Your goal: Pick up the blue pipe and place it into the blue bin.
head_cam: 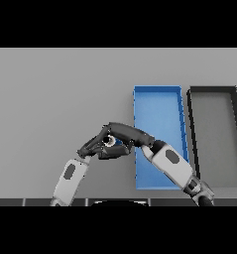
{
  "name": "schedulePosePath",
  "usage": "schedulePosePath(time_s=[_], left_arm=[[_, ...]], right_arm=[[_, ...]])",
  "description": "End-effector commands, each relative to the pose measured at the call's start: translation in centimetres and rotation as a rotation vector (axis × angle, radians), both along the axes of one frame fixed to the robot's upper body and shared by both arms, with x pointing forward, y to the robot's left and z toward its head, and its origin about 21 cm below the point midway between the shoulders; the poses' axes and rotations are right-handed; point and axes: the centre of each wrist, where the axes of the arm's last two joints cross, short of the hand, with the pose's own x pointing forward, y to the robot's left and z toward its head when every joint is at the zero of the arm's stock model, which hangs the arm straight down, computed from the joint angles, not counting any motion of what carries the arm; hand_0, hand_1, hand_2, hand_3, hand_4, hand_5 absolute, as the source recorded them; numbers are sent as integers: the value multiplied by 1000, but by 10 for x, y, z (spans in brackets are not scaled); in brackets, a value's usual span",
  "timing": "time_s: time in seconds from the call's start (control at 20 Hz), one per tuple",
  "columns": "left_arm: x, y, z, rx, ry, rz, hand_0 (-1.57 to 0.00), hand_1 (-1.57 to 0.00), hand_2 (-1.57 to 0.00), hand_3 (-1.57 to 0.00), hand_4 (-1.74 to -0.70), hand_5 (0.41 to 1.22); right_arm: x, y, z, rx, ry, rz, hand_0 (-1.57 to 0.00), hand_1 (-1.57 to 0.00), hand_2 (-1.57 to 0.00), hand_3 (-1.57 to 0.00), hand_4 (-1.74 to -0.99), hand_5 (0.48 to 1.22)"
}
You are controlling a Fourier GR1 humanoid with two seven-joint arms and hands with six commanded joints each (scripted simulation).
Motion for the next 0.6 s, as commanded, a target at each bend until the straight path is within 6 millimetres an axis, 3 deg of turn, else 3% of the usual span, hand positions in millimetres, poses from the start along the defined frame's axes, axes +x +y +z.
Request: schedulePosePath(time_s=[0.0, 0.15, 0.25, 0.4, 0.55], left_arm=[[2, -1, 0, 14, 11, 14, -383, -351, -338, -305, -1085, 1029], [-2, 0, 0, 28, 65, 46, -195, -179, -173, -156, -996, 770], [-2, -1, -1, 23, 97, 49, -125, -114, -110, -99, -970, 647], [-4, 1, 0, 32, 94, 68, -63, -58, -56, -50, -955, 538], [-3, 1, -4, 60, 97, 76, -32, -29, -28, -25, -928, 484]], right_arm=[[2, -3, 1, 0, -12, -19, -1567, -1567, -1567, -1563, -1739, 1214], [0, 0, -3, -8, -20, -28, -1569, -1569, -1569, -1567, -1740, 1218], [1, 0, -2, -17, -17, -30, -1570, -1570, -1570, -1569, -1740, 1219], [2, -1, -2, 15, 16, -15, -1570, -1570, -1570, -1570, -1741, 1220], [2, -5, 5, 89, 69, 7, -1571, -1571, -1571, -1570, -1741, 1220]])
